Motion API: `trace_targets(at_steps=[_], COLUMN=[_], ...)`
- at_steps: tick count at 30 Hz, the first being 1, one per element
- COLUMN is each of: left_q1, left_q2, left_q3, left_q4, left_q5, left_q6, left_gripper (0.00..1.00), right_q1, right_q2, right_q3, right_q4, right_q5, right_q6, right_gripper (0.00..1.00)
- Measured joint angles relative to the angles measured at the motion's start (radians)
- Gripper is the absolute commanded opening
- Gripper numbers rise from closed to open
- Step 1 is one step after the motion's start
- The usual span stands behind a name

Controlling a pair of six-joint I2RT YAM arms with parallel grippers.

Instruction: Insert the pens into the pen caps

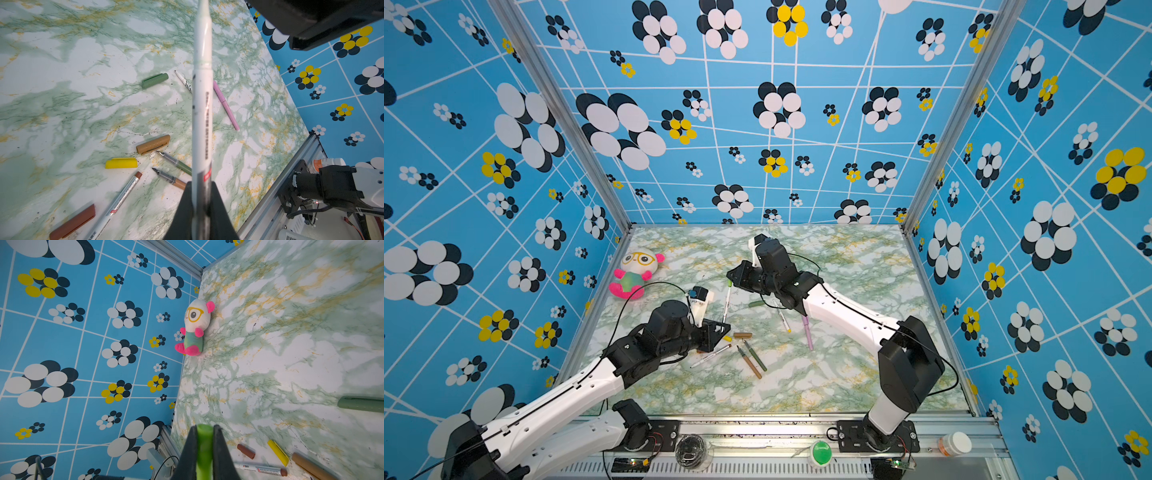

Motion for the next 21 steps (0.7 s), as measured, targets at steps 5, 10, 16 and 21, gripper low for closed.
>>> trace_targets(at_steps=[5,10,16,21], left_q1=[0.000,0.000,-0.002,-0.006], left_q2=[-0.004,-0.010,-0.017,-0.023], left_q3=[0.000,-0.006,-0.006,-0.008], left_q4=[-0.005,-0.010,-0.016,-0.012], left_q5=[0.000,0.000,0.000,-0.007], left_q6=[0.000,-0.003,-0.003,-0.005], left_gripper=[0.00,0.00,0.00,0.00], right_q1=[0.011,0.029,0.046,0.056], right_q2=[-0.002,-0.003,-0.016,-0.029], right_q3=[0.000,-0.001,-0.005,-0.027], right_q4=[0.000,-0.002,-0.003,-0.004], right_q5=[0.023,0.058,0.097,0.113], right_q6=[-0.012,-0.049,-0.093,-0.114], right_gripper=[0.00,0.00,0.00,0.00])
